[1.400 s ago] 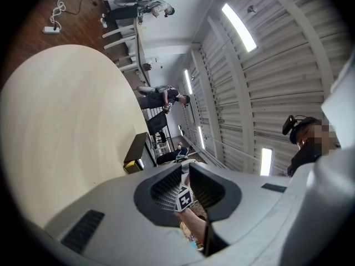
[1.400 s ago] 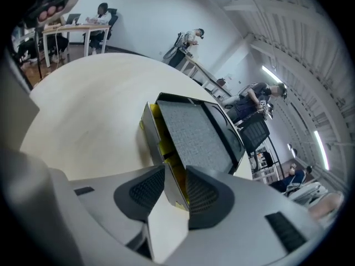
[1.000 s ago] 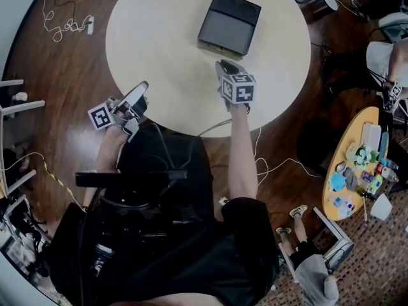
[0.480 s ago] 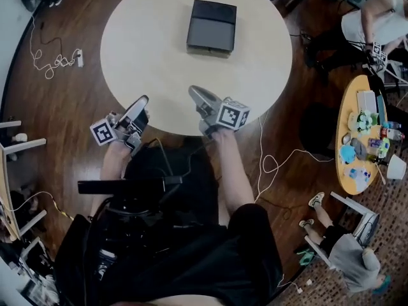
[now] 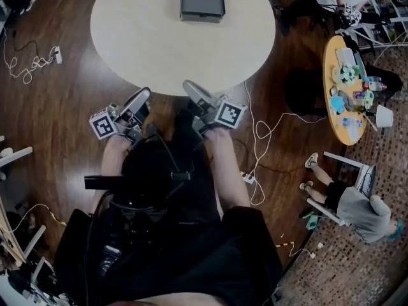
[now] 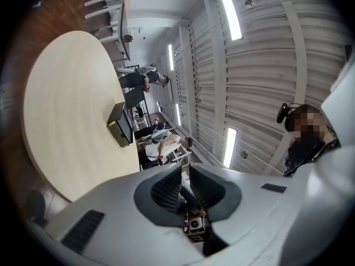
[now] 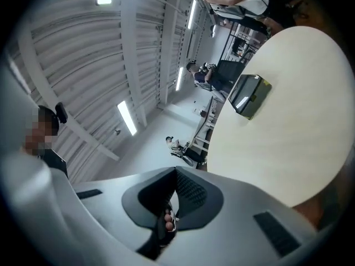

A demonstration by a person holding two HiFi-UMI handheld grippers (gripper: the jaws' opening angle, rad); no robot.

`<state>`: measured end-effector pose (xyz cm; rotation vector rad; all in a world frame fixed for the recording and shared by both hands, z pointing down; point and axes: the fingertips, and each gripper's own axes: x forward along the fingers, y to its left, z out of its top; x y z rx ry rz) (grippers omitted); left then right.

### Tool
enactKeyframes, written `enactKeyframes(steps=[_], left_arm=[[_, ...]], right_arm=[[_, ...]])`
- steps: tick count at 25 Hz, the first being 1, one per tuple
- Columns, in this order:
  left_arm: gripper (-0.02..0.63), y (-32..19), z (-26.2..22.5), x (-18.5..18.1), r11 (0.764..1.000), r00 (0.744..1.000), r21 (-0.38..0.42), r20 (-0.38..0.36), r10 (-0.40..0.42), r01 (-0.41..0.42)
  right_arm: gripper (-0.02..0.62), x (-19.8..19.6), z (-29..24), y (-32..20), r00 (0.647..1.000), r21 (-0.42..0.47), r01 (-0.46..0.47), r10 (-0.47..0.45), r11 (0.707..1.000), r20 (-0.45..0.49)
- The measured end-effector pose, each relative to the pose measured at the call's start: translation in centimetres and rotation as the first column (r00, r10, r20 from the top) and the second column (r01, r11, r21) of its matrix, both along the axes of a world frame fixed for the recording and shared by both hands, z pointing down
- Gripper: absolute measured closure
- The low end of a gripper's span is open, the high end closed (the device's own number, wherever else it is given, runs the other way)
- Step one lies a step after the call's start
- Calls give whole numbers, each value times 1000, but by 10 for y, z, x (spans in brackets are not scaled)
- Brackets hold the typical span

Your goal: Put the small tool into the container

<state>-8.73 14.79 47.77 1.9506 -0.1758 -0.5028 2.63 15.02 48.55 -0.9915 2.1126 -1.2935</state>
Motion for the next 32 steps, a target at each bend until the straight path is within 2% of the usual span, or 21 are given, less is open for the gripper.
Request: enactKeyframes(steps=[5, 15, 24, 32], left_arm=[[567, 26, -13, -2, 999, 999, 32, -31, 27, -26], [568, 38, -29, -11, 998, 1000, 69, -25, -6, 8], [568, 55, -23, 1, 999, 1000, 46, 3, 3, -3], [568, 55, -16, 5, 1000, 1000, 22, -3, 7, -7]], right_arm=[[592, -16, -12, 31, 1000, 12, -1, 1, 1000, 6], [592, -30, -26, 51, 999, 52, 34, -35, 998, 5], [592, -33, -13, 74, 996, 31, 75, -76, 997, 44], [592, -35, -8, 78, 995, 12, 91, -91, 996, 29]])
